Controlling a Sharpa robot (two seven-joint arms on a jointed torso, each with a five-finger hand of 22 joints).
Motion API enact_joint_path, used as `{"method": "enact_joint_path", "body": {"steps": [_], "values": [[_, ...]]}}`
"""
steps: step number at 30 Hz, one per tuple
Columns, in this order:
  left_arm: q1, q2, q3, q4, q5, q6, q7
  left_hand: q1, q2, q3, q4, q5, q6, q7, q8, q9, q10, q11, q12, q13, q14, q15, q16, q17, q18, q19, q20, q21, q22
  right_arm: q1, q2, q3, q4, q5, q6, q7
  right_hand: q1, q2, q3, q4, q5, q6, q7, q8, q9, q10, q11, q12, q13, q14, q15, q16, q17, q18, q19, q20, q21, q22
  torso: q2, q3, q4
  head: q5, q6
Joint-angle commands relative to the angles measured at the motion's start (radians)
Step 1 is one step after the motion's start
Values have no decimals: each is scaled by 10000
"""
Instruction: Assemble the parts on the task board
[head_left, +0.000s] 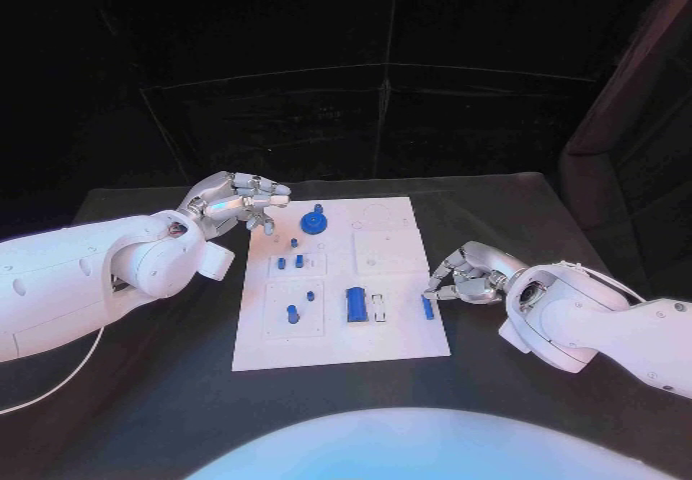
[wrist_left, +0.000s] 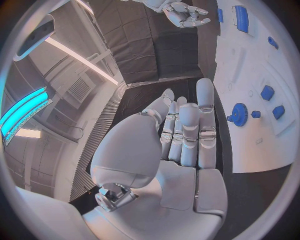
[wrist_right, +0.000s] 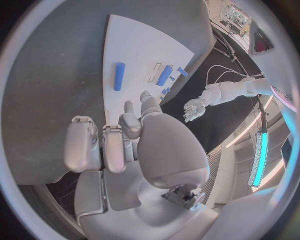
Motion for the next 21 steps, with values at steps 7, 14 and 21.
{"method": "enact_joint_path", "body": {"steps": [7,14,21], "values": [[4,25,6,-21,41,74,98,15,38,46,-17,22,-65,26,47,-12,-59,-5,40,-14,-59,27,-25,-9,113,-81,-14,-22,-3,-6,105,-5,-211,-1314,785,-1127,-460,-117,-454,318,-246,246,-20,-173,-117,-203,-16,-531,-394,555,24,-23,197,95,12,34,-15,45,9,5,6,-95,-33],[-10,25,6,-33,41,89,99,15,38,46,-17,22,-65,26,47,-12,-59,-5,40,-14,-59,27,-25,-9,113,-81,-14,-22,-3,-33,389,-8,-354,-1570,826,-1324,-509,-139,-535,387,-270,273,-26,-201,-134,-215,-17,-585,-438,564,23,-8,233,89,26,31,0,75,5,-5,25,-114,-44],[-24,32,6,-39,41,109,95,15,38,46,-17,22,-65,26,47,-12,-59,-5,40,-14,-59,27,-25,-9,113,-81,-14,-22,-3,-127,734,-10,-507,-2030,1023,-1569,-506,-132,-569,417,-303,338,-43,-191,-133,-214,-30,-608,-457,564,15,-13,230,89,27,31,-2,73,0,-17,31,-159,-51]]}}
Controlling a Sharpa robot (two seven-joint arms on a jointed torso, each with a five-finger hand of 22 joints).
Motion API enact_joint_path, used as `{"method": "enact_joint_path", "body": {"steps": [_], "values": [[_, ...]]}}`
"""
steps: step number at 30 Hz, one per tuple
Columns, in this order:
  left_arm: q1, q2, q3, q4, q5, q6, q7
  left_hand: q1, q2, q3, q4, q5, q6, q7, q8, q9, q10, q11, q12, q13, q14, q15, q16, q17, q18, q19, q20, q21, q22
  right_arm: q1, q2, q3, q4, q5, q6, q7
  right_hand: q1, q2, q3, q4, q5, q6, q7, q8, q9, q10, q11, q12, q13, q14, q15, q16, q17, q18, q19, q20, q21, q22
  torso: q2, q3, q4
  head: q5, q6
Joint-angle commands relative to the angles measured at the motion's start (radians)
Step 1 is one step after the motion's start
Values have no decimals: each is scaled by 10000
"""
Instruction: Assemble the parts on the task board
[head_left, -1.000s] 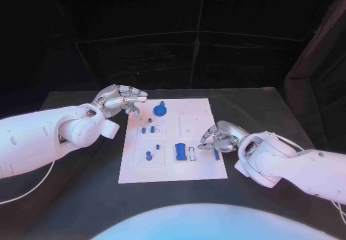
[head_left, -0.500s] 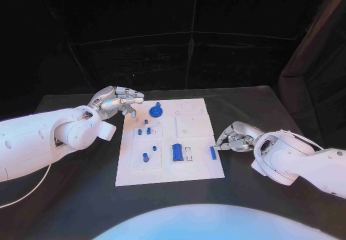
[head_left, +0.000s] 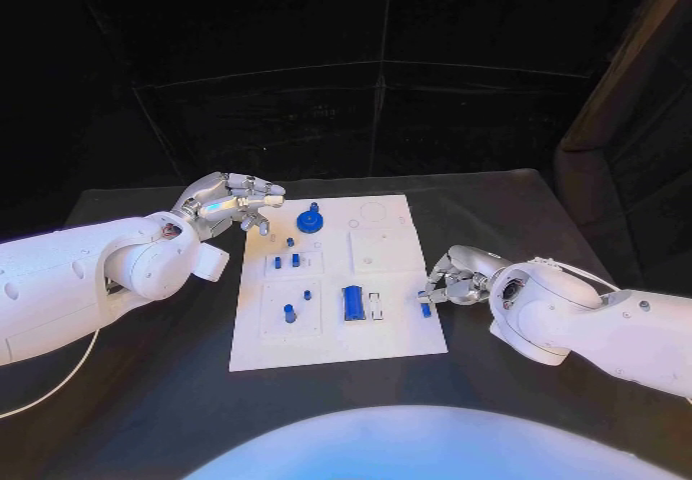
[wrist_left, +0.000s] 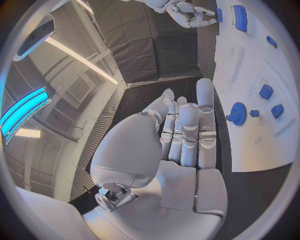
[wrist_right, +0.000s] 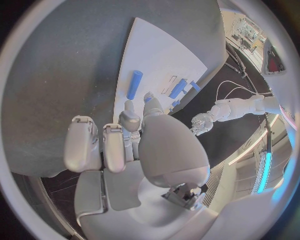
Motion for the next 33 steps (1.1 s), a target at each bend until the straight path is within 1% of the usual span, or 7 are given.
{"method": "enact_joint_path", "body": {"steps": [1,6,10,15,21,25,33], "values": [[9,15,6,5,40,106,87,15,38,46,-17,23,-65,26,47,-13,-59,-5,40,-15,-59,27,-25,-9,113,-81,-14,-22,-3,-19,89,-2,-45,-580,351,-373,-80,-30,-72,26,-61,95,-14,-19,-10,-72,-32,-54,-19,564,14,-16,220,89,25,31,-5,2,-6,-6,10,-20,-2],[3,4,6,2,40,125,70,15,38,46,-17,23,-65,26,47,-13,-59,-5,40,-15,-59,27,-25,-9,113,-81,-14,-22,-3,-64,275,-3,-140,-850,730,-623,-54,-23,-86,31,-95,137,-26,-12,-9,-74,-41,-71,-33,559,8,-32,195,90,24,30,-8,-2,-9,-8,5,-39,-36],[2,0,6,7,40,150,56,-1,37,53,-21,23,-70,30,54,-14,-60,0,43,-19,-62,32,-22,-10,111,-84,-11,-20,-1,-80,360,-3,-185,-1019,878,-810,-42,-27,-99,34,-112,167,-34,-5,-7,-77,-47,-85,-44,554,4,-47,171,89,23,31,-10,-4,-15,-16,26,1,-32],[1,-8,6,10,40,172,40,-1,37,53,-21,23,-70,30,54,-14,-60,0,43,-19,-62,32,-22,-10,111,-84,-11,-20,-1,-95,501,-4,-236,-1191,1071,-960,-26,-42,-127,39,-133,215,-47,7,-2,-84,-56,-110,-64,543,-2,-76,128,92,18,31,-20,-19,-13,-10,21,6,-24],[1,-22,6,19,40,196,12,-1,37,53,-21,23,-70,30,54,-14,-60,0,43,-19,-62,32,-22,-10,111,-84,-11,-20,-1,-137,682,-5,-277,-1595,1363,-1095,137,-49,-152,-15,-175,312,-76,25,5,-85,-83,-137,-84,536,-21,-101,107,92,18,21,-25,-15,0,-6,16,91,-43],[1,-29,6,21,40,207,-4,-1,37,53,-21,23,-70,30,54,-14,-60,0,43,-19,-62,32,-22,-10,111,-84,-11,-20,-1,-181,761,-6,-287,-1910,1521,-1166,268,-44,-158,-70,-164,336,-82,18,1,-93,-92,-167,-106,531,-30,-121,86,90,18,13,-28,-11,-8,-14,0,90,-51],[1,-38,6,30,40,211,-23,-1,37,53,-21,23,-70,30,54,-14,-60,0,43,-19,-62,32,-22,-10,111,-84,-11,-20,-1,-223,853,-6,-320,-2441,1866,-1303,717,71,-114,-265,265,386,-96,-33,-26,-119,-116,-256,-166,529,-53,-154,76,84,30,-14,-23,22,-9,-10,7,95,-66]]}}
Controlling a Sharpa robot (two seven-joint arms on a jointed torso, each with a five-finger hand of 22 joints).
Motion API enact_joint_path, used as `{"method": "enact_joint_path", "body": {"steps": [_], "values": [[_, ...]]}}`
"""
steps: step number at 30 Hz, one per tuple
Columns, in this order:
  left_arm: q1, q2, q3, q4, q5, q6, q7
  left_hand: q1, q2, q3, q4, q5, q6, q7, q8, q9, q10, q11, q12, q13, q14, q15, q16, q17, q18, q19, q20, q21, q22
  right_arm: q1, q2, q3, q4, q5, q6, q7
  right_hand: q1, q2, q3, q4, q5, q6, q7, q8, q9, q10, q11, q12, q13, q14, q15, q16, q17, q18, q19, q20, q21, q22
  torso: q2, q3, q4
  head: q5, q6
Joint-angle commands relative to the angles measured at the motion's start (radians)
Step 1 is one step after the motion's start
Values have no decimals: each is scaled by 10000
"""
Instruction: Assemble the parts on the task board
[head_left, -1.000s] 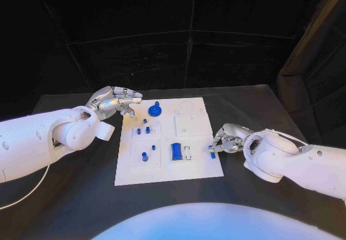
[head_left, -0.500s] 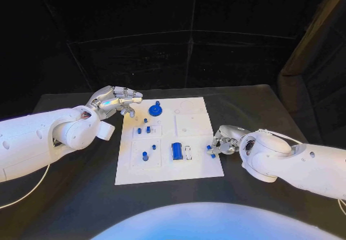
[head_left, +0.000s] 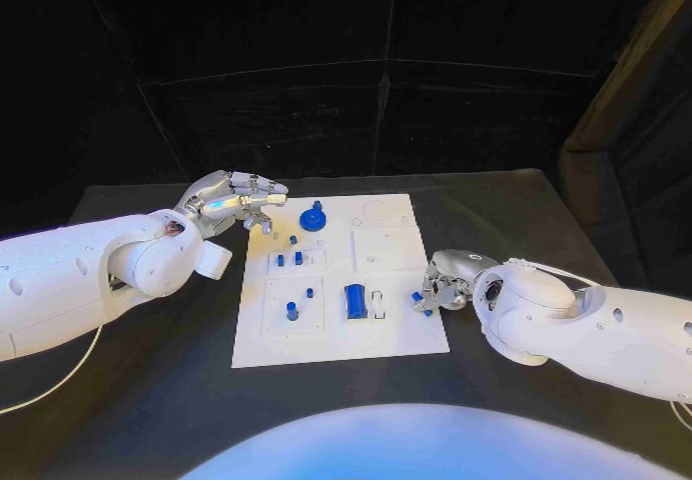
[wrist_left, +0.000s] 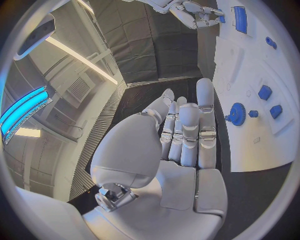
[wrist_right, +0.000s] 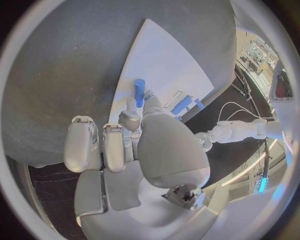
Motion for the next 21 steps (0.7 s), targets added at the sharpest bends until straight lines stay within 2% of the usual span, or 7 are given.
{"method": "enact_joint_path", "body": {"steps": [1,3,6,9,12,15,21], "values": [[12,-8,7,25,39,123,16,-2,36,54,-22,23,-71,30,55,-15,-61,0,43,-11,-63,32,-22,-12,111,-85,-11,-19,-2,-85,36,-69,-62,-567,735,-308,222,86,55,-87,346,47,-45,-69,-76,-58,-53,-100,-37,533,-63,-56,93,80,37,-26,-15,40,-8,-2,-4,6,-24],[15,-19,8,50,39,113,19,-6,36,61,-28,23,-77,32,58,-17,-64,1,43,-14,-68,34,-23,-20,110,-87,-10,-18,-1,-88,62,-69,-81,-669,831,-365,419,217,172,-155,586,60,-71,-92,-90,-66,-77,-127,-53,541,-83,-42,126,73,52,-41,4,77,-5,-10,10,1,-15],[19,-35,9,82,38,101,32,-6,36,61,-28,23,-77,32,58,-17,-64,1,43,-14,-68,34,-23,-20,110,-87,-10,-18,-1,-90,107,-69,-85,-744,825,-405,663,343,348,-251,680,82,-91,-119,-109,-80,-99,-164,-74,546,-103,-37,146,68,63,-62,16,102,-3,-24,17,7,-13],[21,-44,10,93,38,101,24,-6,36,61,-28,23,-77,32,58,-17,-64,1,43,-14,-68,34,-23,-20,110,-87,-10,-18,-1,-90,121,-69,-40,-752,581,-420,745,417,458,-266,777,126,-104,-129,-119,-57,-112,-146,-59,556,-112,-18,186,57,85,-73,46,156,-3,4,-17,39,-5],[22,-51,10,96,38,101,19,-6,36,61,-28,23,-77,32,58,-17,-64,1,43,-14,-68,34,-23,-20,110,-87,-10,-18,-1,-90,98,-69,22,-631,323,-420,741,444,545,-229,1114,195,-126,-132,-127,7,-138,-64,2,583,-128,46,296,37,133,-93,111,266,-8,6,-17,33,-12],[23,-64,10,100,38,99,20,-6,36,61,-28,23,-77,32,58,-17,-64,1,43,-14,-68,34,-23,-20,110,-87,-10,-18,-1,-89,22,-67,201,-212,-301,-407,477,387,609,22,1678,273,-159,-179,-157,167,-156,169,183,633,-149,173,510,-8,226,-121,246,491,-13,-6,1,22,-14],[23,-55,10,94,38,108,13,-6,36,61,-28,23,-77,32,58,-17,-64,1,43,-14,-68,34,-23,-20,110,-87,-10,-18,-1,-79,-172,-59,655,692,-1498,-377,235,147,726,330,2102,439,-219,-228,-185,373,-208,478,438,690,-196,339,789,-61,336,-169,417,777,-18,3,10,43,2]]}}
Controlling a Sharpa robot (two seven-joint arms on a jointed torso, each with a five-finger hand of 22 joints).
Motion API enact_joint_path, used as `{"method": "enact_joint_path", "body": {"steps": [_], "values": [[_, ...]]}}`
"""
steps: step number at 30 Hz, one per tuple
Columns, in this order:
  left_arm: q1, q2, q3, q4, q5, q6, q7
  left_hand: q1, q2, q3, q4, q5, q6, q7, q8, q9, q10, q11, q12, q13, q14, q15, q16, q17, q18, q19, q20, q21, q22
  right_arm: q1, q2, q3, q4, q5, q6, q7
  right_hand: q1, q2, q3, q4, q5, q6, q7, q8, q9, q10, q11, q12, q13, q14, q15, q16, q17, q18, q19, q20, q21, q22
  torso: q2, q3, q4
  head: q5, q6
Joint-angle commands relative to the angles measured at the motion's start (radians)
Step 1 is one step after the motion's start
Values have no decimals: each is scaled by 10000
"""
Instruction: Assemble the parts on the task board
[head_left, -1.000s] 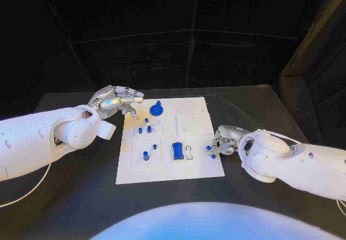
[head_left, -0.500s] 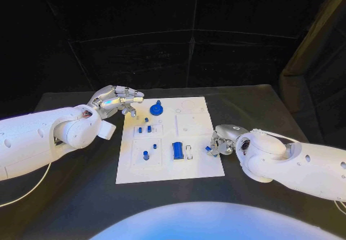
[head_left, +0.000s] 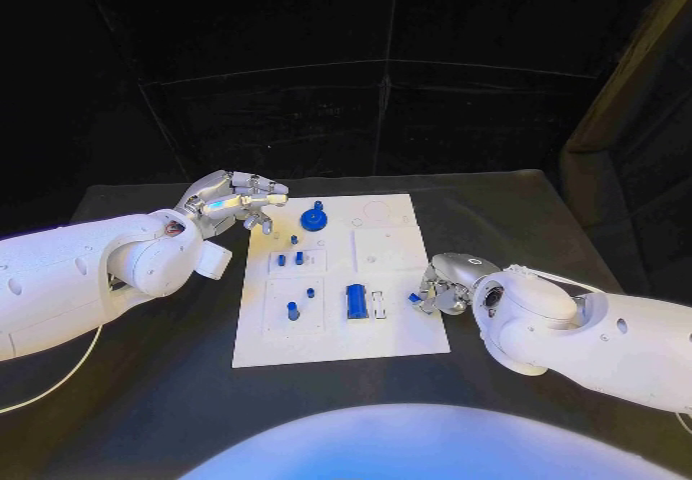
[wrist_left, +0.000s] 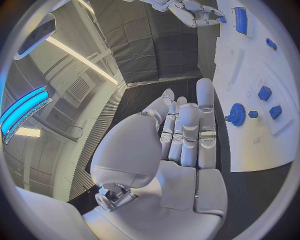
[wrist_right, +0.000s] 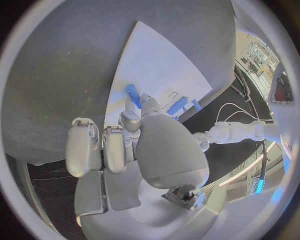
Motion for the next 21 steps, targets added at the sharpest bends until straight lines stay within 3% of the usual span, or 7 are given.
{"method": "enact_joint_path", "body": {"steps": [1,4,7,11,14,17,21], "values": [[16,13,8,15,38,106,21,3,37,48,-15,23,-45,-6,62,-18,-68,1,43,-19,-69,35,-19,-6,111,-90,-9,-17,0,20,-101,8,246,1107,-1211,-107,-118,-115,64,135,173,123,-21,26,35,144,-48,113,101,725,-86,101,807,-61,137,-50,91,92,1,8,14,6,25],[16,24,8,10,38,113,3,5,38,51,-19,23,-46,-6,63,-19,-69,0,43,-20,-69,35,-18,-5,111,-90,-9,-16,0,25,-142,10,336,1560,-1503,-112,-131,-191,199,242,444,163,-30,-11,22,180,-64,168,160,732,-98,129,855,-65,144,-69,108,116,13,-1,17,25,28],[17,30,8,7,38,112,-6,5,38,51,-19,23,-46,-6,63,-19,-69,0,43,-20,-69,35,-18,-5,111,-90,-9,-16,0,29,-129,11,415,1931,-1860,-33,-159,-236,239,293,492,185,-32,-19,21,196,-66,195,188,735,-101,142,876,-65,144,-72,110,119,31,15,-8,66,11],[17,40,8,0,38,101,-28,15,34,63,-36,23,-51,-6,67,-20,-71,0,44,-22,-73,35,-19,-10,111,-92,-9,-14,1,32,-43,11,369,2536,-2226,136,-323,-405,271,471,504,266,-50,-26,27,315,-79,424,379,767,-110,237,1035,-89,189,-80,181,240,16,-6,-13,55,0],[17,58,8,-11,38,102,-36,21,35,70,-44,24,-52,-6,69,-20,-71,-1,45,-24,-74,35,-17,-10,112,-93,-9,-13,2,33,95,11,300,2966,-2336,215,-430,-508,271,578,513,303,-51,-37,31,358,-80,499,447,772,-112,256,1066,-92,197,-85,195,261,12,-15,-14,70,-19],[17,75,8,-16,38,108,-38,21,35,70,-44,24,-52,-6,69,-20,-71,-1,45,-24,-74,35,-17,-10,112,-93,-9,-13,2,33,298,11,226,3246,-2359,261,-479,-553,272,629,530,320,-52,-42,34,371,-80,517,467,773,-113,262,1076,-93,199,-87,199,267,22,7,-12,65,-19],[17,95,8,-17,38,111,-39,21,35,70,-44,24,-52,-6,69,-20,-71,-1,45,-24,-74,35,-17,-10,112,-93,-9,-13,2,34,592,10,73,3624,-2285,289,-627,-618,245,758,525,345,-45,-54,39,392,-72,549,504,775,-107,271,1091,-98,207,-85,215,294,11,3,15,54,-36]]}}
